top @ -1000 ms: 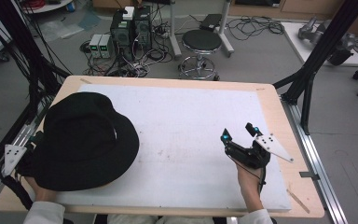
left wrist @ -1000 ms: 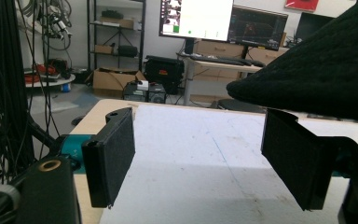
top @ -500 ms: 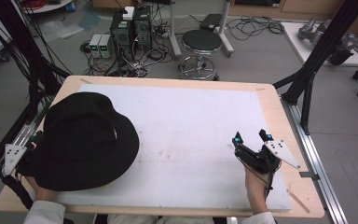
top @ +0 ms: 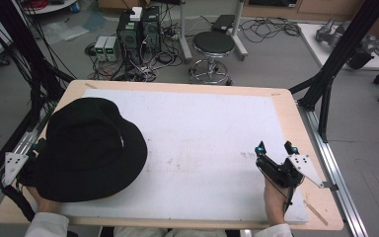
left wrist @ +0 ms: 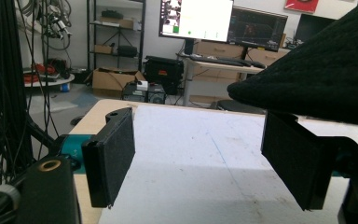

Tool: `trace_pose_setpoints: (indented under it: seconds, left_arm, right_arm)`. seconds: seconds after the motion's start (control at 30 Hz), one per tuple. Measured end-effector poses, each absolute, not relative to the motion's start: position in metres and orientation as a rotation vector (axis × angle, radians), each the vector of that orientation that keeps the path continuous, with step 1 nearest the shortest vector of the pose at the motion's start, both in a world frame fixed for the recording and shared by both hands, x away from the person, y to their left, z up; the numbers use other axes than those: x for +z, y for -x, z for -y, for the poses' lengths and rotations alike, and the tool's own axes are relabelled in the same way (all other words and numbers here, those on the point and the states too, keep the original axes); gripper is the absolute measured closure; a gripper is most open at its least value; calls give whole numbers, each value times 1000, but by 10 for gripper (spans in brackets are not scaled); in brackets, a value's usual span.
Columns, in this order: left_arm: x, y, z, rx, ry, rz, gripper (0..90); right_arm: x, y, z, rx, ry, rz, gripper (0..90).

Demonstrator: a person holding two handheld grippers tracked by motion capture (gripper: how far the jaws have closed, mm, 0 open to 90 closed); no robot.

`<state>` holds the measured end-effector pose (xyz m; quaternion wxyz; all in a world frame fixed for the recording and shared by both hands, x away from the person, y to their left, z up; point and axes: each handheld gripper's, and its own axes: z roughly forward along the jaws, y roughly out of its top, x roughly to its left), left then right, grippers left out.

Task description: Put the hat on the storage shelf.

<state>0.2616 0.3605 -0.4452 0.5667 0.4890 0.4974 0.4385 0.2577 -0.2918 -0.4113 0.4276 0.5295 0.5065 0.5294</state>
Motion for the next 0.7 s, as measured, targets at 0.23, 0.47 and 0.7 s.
trace_pose_setpoints:
  seconds: [0.23,0.47,0.7]
  left_arm:
    - [-445,-262,-360,1027,-1149,-1168,261]
    - [-445,-262,-361,1023,-1149,-1169,262]
    - [-445,-261,-360,1022,-1148,-1171,262]
  right_arm:
    - [-424,-258,291,1276,-1329,-1285,114]
    - [-427,-260,285,1256,-1313,-1320,114]
    - [-430,-262,283,1250,-1323,-1343,114]
